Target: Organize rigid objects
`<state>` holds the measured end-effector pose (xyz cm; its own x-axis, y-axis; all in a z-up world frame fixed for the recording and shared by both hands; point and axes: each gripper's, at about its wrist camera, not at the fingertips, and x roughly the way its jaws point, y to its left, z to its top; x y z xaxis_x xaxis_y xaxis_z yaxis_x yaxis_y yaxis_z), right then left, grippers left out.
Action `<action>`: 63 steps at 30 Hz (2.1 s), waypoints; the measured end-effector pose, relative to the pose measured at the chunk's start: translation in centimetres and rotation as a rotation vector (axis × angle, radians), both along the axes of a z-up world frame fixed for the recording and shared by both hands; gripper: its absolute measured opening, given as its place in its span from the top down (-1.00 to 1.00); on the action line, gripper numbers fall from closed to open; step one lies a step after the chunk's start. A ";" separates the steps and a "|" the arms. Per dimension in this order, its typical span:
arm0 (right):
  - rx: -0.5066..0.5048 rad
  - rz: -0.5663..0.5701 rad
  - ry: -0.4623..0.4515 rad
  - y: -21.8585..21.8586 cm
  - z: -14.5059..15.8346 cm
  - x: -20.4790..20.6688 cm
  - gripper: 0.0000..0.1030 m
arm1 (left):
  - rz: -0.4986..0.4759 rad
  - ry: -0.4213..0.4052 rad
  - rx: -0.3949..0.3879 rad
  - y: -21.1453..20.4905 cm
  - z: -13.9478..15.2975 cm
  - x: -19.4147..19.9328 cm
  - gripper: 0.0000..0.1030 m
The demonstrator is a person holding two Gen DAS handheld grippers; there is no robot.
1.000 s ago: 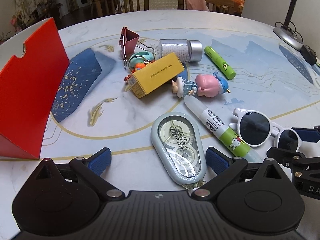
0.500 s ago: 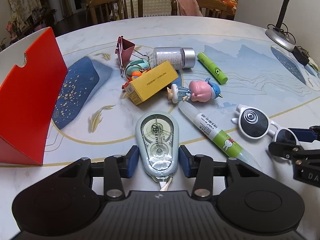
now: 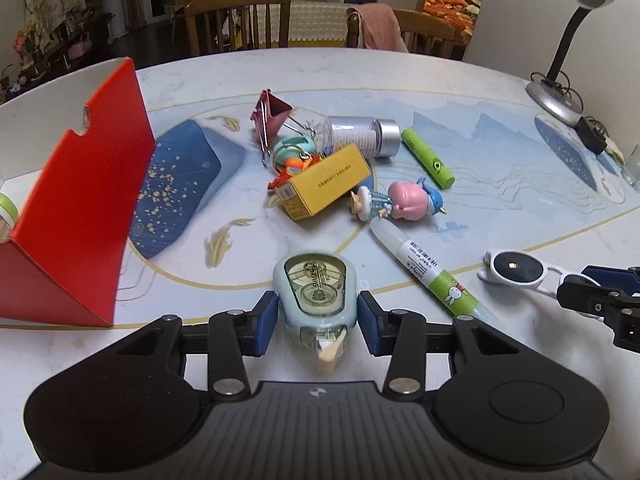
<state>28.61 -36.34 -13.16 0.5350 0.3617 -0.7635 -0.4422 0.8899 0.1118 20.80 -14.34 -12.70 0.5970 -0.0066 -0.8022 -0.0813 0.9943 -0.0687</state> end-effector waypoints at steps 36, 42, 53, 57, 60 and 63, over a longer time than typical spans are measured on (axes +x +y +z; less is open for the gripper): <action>-0.150 0.171 0.031 3.1 -2.3 -2.9 -0.04 | -0.060 -0.030 -0.031 3.8 1.5 -1.7 0.18; -0.170 0.186 0.018 3.6 -3.0 -2.8 0.12 | -0.056 -0.026 -0.032 3.7 1.6 -1.8 0.18; -0.131 0.201 0.023 3.8 -2.8 -2.4 0.31 | -0.052 -0.037 -0.050 3.7 2.1 -2.2 0.18; -0.065 0.153 0.032 2.9 -1.9 -2.4 0.31 | -0.048 -0.048 -0.061 4.0 2.6 -2.3 0.18; -0.024 0.121 0.023 2.2 -0.8 -2.4 0.31 | -0.047 -0.060 -0.068 4.2 3.1 -2.4 0.18; -0.001 0.110 0.002 2.1 0.4 -2.6 0.32 | -0.050 -0.072 -0.079 4.3 3.8 -2.4 0.18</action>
<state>26.05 -34.28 -12.76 0.4907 0.4175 -0.7648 -0.5367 0.8363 0.1122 18.37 -9.99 -8.92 0.6508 -0.0993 -0.7528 -0.0241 0.9882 -0.1512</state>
